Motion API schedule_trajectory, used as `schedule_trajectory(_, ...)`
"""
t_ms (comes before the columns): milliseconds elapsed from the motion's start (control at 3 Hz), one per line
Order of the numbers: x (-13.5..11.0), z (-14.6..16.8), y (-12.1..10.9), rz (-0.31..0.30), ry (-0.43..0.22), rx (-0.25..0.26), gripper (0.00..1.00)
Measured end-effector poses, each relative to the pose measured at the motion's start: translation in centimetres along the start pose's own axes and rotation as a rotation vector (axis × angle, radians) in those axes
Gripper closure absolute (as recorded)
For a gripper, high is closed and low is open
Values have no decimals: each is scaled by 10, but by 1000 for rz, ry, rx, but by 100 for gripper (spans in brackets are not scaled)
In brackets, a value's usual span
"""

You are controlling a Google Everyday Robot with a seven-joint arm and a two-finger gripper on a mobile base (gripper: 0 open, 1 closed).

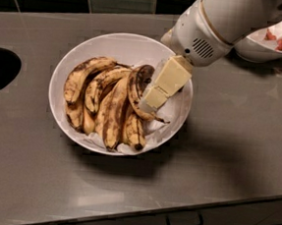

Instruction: Pick banana from white bowl

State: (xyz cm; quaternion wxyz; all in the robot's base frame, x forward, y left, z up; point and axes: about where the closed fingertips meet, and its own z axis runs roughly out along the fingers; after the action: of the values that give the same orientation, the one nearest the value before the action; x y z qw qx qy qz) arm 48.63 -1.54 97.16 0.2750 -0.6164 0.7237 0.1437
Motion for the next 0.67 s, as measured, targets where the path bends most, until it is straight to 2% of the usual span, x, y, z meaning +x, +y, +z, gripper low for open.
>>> schedule_trajectory(333,0,0,0,0,0,0,0)
schedule_trajectory(667,-4,8,2,69,-11,-23,0)
